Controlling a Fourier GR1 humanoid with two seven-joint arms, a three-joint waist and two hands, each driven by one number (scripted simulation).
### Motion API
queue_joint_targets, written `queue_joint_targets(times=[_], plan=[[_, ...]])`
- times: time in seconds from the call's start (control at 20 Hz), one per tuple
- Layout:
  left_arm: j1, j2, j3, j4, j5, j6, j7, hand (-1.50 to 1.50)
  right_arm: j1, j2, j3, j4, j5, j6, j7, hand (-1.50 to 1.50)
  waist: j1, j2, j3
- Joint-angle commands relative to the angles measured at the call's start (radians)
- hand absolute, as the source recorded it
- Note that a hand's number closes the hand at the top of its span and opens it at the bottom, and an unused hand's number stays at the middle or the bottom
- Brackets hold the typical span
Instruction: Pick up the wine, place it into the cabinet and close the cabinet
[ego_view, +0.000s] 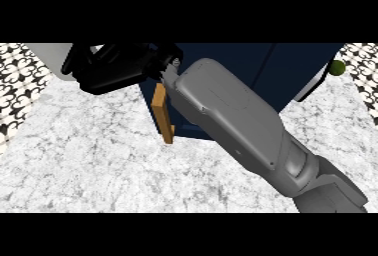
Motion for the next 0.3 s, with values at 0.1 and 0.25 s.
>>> queue_joint_targets(times=[0.1,0.25], plan=[[-0.023,-0.009,-0.041,-0.031,0.009,0.016,0.026,-1.5,0.053,-0.156,-0.081,0.141,0.03,-0.054,-0.072,1.5,-0.067,0.061,0.03],[-0.035,-0.006,-0.061,-0.047,0.009,0.033,0.045,-1.5,0.049,-0.158,-0.077,0.146,0.013,-0.041,-0.074,1.5,-0.08,0.061,0.031]])
